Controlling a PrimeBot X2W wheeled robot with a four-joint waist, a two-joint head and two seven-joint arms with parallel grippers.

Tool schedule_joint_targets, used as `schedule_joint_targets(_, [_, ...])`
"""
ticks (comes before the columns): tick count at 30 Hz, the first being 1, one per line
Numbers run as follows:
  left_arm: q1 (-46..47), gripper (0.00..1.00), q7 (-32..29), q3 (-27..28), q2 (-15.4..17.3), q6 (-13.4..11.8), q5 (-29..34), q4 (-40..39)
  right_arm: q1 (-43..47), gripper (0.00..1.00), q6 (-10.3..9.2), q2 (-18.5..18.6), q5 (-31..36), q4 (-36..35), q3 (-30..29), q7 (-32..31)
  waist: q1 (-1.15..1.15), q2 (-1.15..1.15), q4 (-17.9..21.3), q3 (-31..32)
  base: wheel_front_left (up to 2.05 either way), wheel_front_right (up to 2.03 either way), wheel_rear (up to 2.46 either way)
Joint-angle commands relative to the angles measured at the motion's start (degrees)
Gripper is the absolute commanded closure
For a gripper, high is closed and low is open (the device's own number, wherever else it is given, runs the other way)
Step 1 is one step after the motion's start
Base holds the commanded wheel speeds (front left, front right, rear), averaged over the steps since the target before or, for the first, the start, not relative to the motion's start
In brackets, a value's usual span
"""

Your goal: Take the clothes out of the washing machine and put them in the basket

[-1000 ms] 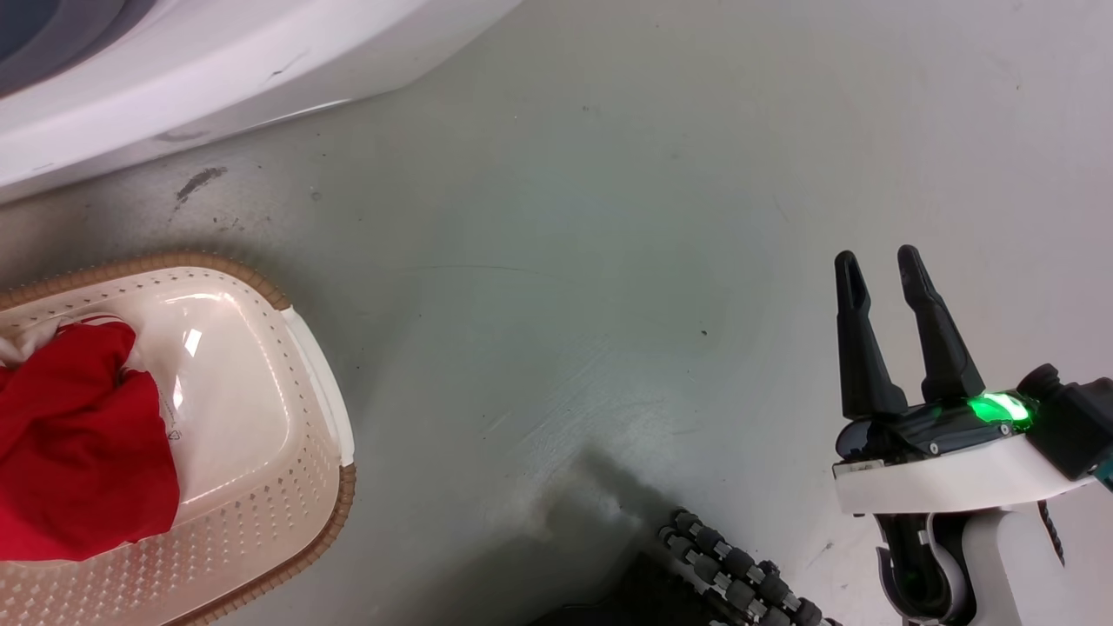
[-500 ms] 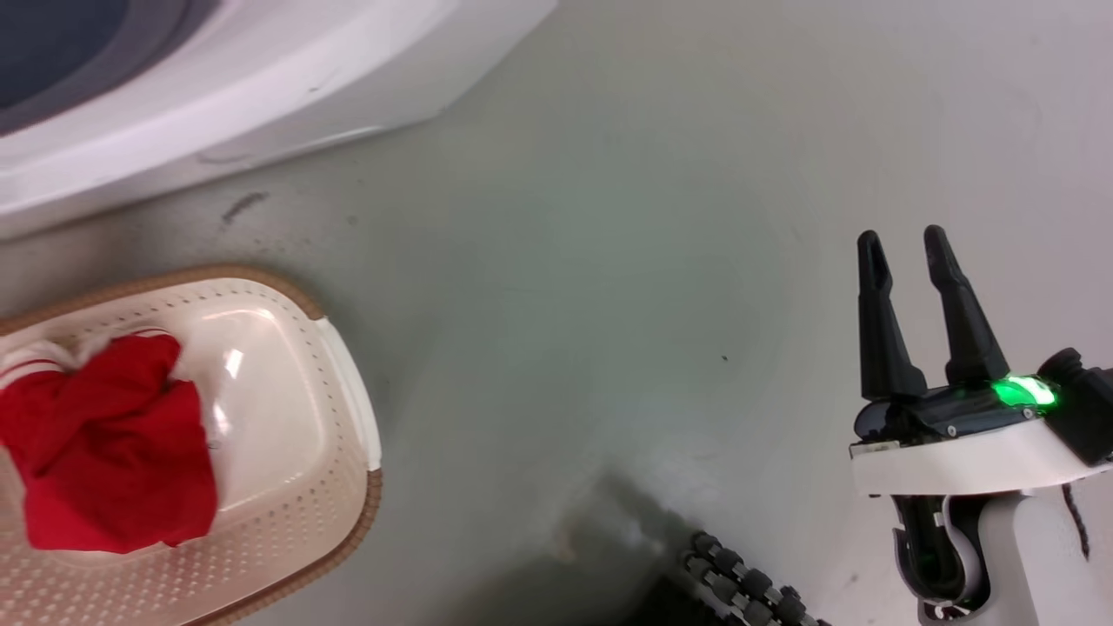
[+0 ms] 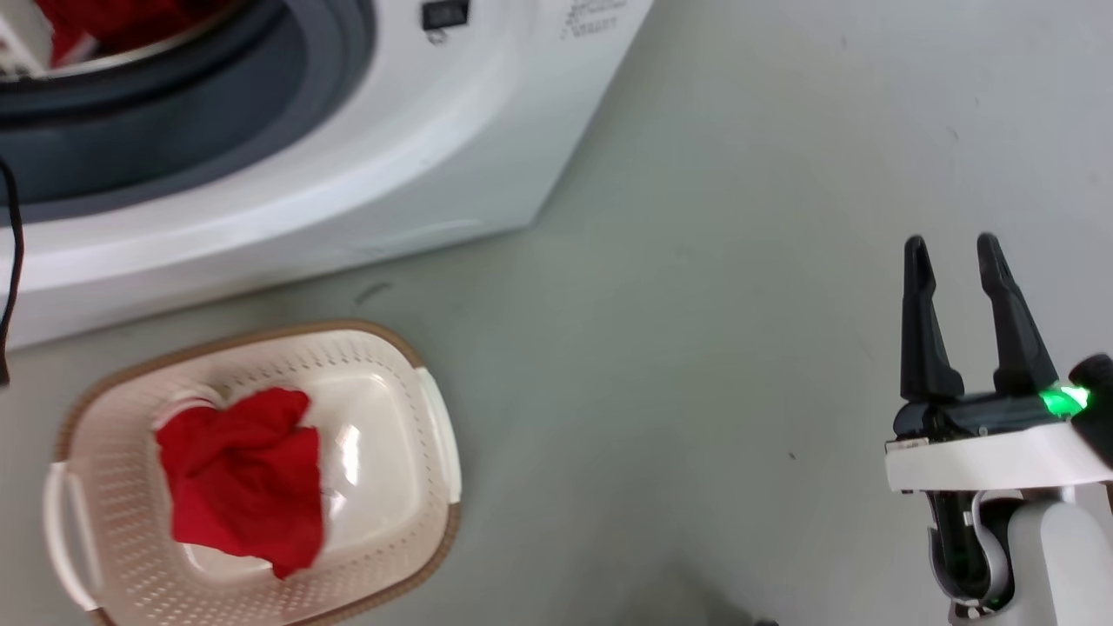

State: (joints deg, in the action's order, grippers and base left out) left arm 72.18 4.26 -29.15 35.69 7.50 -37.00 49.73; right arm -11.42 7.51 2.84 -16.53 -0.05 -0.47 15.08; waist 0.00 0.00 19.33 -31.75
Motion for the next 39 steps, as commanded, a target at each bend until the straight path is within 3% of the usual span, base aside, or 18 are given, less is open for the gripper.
schedule_joint_targets(1, [-2.06, 1.0, 1.89, 0.32, -0.49, -0.1, -0.83, 0.16, 1.52, 0.0, -0.04, 0.07, 0.56, 0.31, -0.27, 0.14, 0.0, 0.0, -3.19, 4.58, 0.0, 0.0, 0.0])
schedule_joint_targets(6, [-8.62, 1.0, 8.12, 0.57, -2.61, -0.1, -3.12, -1.03, 3.11, 0.0, -0.04, 0.05, 2.51, 0.94, -1.0, 0.14, 0.0, 0.0, -5.93, 8.67, 0.0, 0.0, 0.0])
schedule_joint_targets(12, [-15.32, 1.0, 10.67, 0.63, -4.4, -0.92, -2.0, -5.61, 3.27, 0.0, -0.04, 0.05, 3.81, 1.29, -2.29, 0.14, 0.0, 0.0, -8.3, 11.81, 0.0, 0.0, 0.0])
schedule_joint_targets(25, [-33.86, 1.0, 10.94, 4.69, -7.44, -4.96, 2.44, -25.03, 5.14, 0.0, -0.04, 0.06, 5.83, 2.25, -3.47, 0.14, 0.0, 0.0, -12.13, 17.57, 0.0, 0.0, 0.0])
schedule_joint_targets(39, [-47.66, 1.0, 8.13, -0.86, -9.49, -6.22, 2.18, -36.54, 5.01, 0.0, -0.04, 0.04, 6.54, 1.81, -2.87, 0.14, 0.0, 0.0, -13.79, 16.3, 0.0, 0.0, 0.0])
